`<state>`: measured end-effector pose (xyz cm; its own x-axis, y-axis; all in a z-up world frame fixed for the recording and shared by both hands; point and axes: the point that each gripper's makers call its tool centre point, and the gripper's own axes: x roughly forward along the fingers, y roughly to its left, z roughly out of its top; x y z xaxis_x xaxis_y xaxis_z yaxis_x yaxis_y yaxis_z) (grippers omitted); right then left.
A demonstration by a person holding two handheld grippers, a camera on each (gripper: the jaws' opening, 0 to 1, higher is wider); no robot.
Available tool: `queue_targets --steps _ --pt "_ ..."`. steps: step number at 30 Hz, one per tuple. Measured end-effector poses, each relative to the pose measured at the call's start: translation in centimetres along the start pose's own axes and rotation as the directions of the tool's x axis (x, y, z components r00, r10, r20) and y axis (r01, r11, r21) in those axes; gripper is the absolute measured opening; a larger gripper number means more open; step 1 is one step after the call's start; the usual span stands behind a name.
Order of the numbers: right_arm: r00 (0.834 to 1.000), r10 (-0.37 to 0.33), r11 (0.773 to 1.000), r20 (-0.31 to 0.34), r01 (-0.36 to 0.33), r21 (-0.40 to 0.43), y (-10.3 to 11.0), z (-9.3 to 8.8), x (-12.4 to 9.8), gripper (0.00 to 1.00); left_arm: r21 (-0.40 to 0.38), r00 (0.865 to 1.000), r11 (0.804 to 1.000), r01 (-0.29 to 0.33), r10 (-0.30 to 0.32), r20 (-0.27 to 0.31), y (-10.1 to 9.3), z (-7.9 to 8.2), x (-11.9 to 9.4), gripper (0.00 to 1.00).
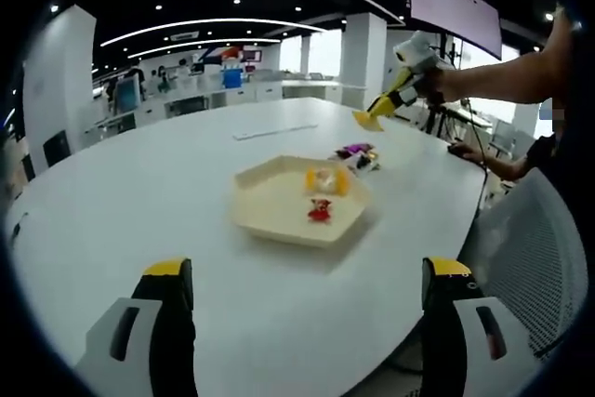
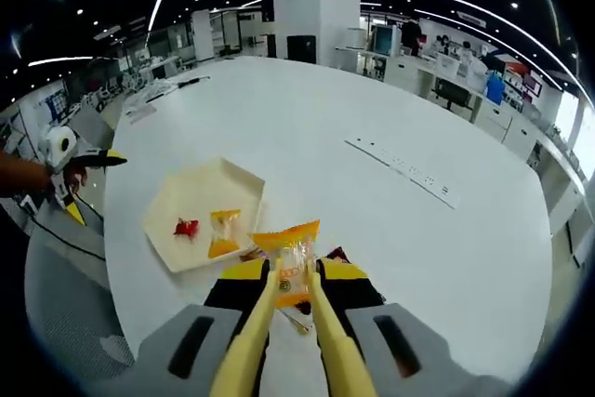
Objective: Place the target food into the container with the food tongs after gripping and lifting it, then release it inside without dropping or visibly crushing the food.
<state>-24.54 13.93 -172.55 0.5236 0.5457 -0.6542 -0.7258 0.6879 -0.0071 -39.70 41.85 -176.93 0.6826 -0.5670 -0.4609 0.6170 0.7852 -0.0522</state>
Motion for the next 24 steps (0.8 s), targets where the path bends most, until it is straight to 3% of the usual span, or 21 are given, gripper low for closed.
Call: queue_targets --steps 9,24 --pt "0.999 0.038 0.999 0.035 -0.037 -0.013 3.3 2.6 1.7 0.19 -0.001 1.000 1.000 0.015 -0.015 0.009 -0.2 0.1 0.0 0.99" --pt "0.992 0.109 0.993 0.056 -0.106 -0.050 8.6 4.9 4.7 0.19 -0.011 1.000 1.000 0.018 -0.018 0.015 -0.2 0.2 0.0 0.99"
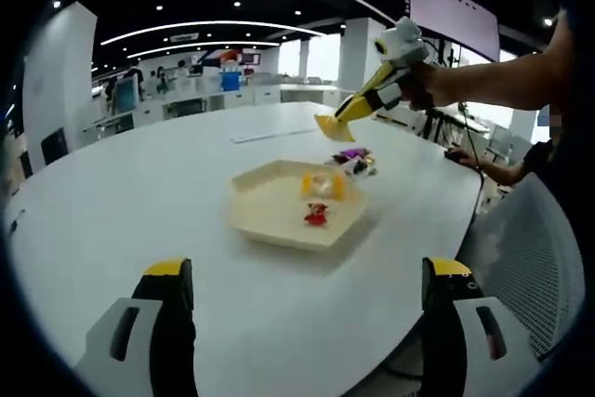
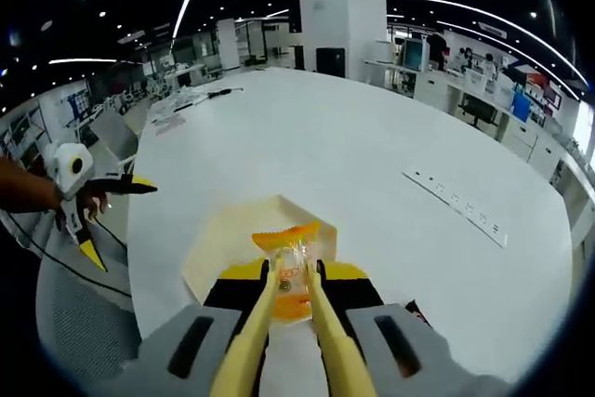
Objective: Place the target food into the container with the food tongs after gripping and lifting it, then release it inside without dropping or visibly crushing the food.
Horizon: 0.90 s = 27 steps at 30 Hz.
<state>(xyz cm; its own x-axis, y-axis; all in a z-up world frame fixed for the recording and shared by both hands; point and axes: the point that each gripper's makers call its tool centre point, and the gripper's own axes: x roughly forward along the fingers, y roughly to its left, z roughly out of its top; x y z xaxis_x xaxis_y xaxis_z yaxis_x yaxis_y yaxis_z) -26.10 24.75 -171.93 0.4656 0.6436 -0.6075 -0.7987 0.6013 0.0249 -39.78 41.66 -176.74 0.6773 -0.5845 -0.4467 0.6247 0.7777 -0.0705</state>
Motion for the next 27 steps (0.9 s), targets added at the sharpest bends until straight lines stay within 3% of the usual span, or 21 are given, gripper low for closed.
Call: queue_targets --steps 11,27 --pt "1.000 0.029 0.999 0.003 -0.029 -0.025 2.6 0.6 2.1 0.19 0.003 1.000 1.000 -0.001 0.001 -0.002 0.0 0.0 0.0 0.99" --pt "0.999 0.040 0.999 0.003 -0.040 -0.034 3.8 0.7 3.2 0.20 0.006 1.000 1.000 -0.006 0.006 -0.007 0.0 -0.1 0.0 0.99"
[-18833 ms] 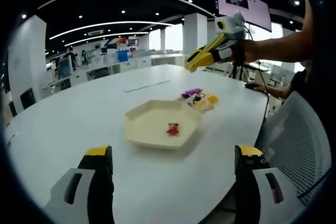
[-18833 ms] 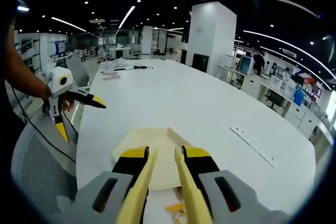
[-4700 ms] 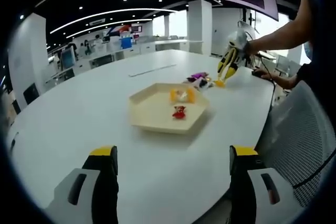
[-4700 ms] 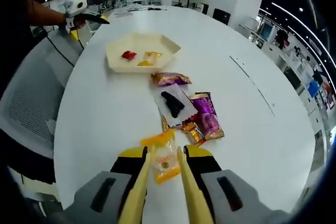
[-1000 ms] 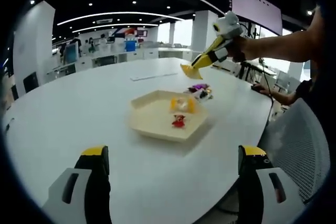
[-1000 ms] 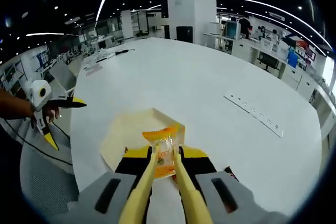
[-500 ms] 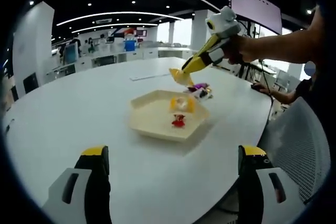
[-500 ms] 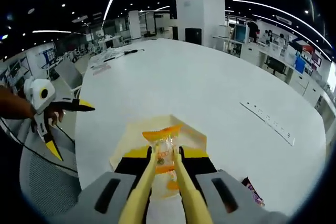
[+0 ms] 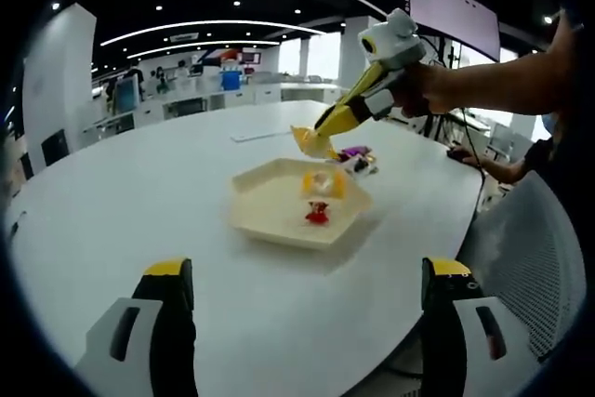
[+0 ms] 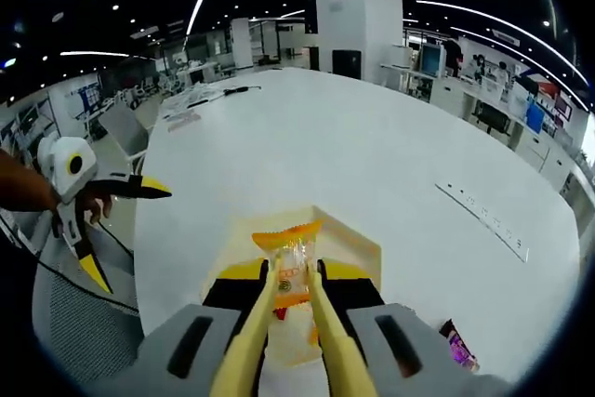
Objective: Place the target food into the container with the food tongs after gripping and lifting it, then release it inside without dropping or visibly crushing the food.
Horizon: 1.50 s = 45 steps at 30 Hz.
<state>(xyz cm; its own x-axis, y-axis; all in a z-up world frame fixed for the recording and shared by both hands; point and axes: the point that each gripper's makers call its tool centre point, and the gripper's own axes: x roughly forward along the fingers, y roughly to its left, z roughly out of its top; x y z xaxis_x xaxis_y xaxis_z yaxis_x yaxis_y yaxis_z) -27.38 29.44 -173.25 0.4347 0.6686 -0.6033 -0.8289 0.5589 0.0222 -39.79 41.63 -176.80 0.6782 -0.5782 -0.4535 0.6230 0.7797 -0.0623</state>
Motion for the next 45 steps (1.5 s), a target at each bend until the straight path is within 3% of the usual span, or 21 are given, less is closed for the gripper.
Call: queue_targets --steps 34,45 --pt "1.000 0.014 1.000 -0.011 -0.014 -0.006 0.7 -1.3 1.7 0.23 -0.009 1.000 1.000 0.003 -0.004 -0.004 0.1 -0.1 0.0 0.98" --pt "0.999 0.019 1.000 0.038 -0.019 -0.010 0.4 -0.6 1.1 0.25 -0.002 1.000 1.000 0.010 -0.010 -0.018 -0.1 -0.4 0.1 0.98"
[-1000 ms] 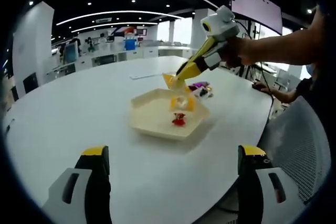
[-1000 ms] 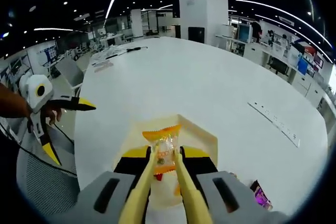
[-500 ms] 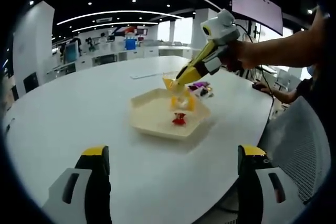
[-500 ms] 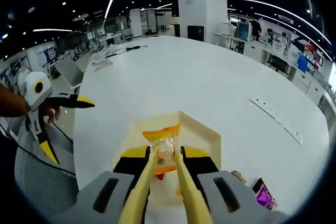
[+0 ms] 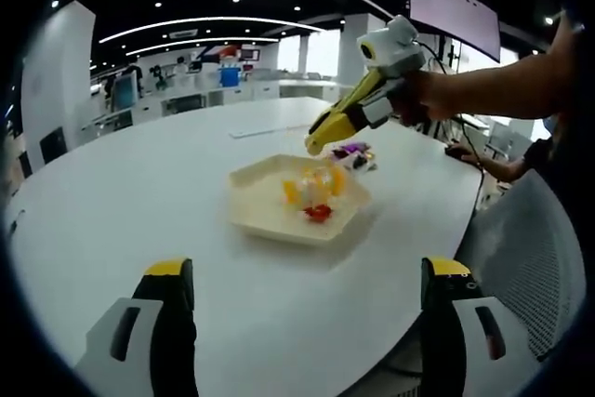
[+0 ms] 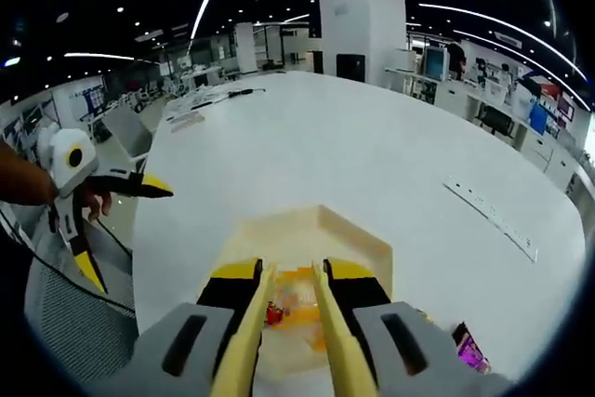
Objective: Place the target food into the container with the food tongs after gripping and lifting it, then release it inside without dropping or visibly crushing the food.
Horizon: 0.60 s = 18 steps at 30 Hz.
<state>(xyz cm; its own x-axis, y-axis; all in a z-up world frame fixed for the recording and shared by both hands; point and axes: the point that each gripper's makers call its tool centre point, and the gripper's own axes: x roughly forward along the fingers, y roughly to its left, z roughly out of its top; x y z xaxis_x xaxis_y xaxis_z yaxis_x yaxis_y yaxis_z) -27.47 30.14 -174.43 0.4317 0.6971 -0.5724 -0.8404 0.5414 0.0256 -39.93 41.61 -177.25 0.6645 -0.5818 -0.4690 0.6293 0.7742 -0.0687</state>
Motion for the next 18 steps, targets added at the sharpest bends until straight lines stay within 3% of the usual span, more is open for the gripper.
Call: queue_targets --steps 6,12,18 --pt "1.000 -0.009 1.000 0.014 0.009 -0.014 -0.1 0.6 -0.5 0.25 0.004 1.000 1.000 0.001 -0.001 -0.003 -0.1 0.0 0.0 0.98" --pt "0.997 -0.035 0.999 0.072 0.037 -0.027 -1.4 1.6 -2.7 0.25 0.004 1.000 1.000 0.005 -0.005 -0.006 -0.1 -0.1 0.0 0.98" --pt "0.993 -0.064 0.997 0.097 0.067 -0.031 -2.7 0.6 -5.3 0.26 0.016 1.000 1.000 0.018 -0.018 -0.004 -0.6 0.1 0.2 0.99"
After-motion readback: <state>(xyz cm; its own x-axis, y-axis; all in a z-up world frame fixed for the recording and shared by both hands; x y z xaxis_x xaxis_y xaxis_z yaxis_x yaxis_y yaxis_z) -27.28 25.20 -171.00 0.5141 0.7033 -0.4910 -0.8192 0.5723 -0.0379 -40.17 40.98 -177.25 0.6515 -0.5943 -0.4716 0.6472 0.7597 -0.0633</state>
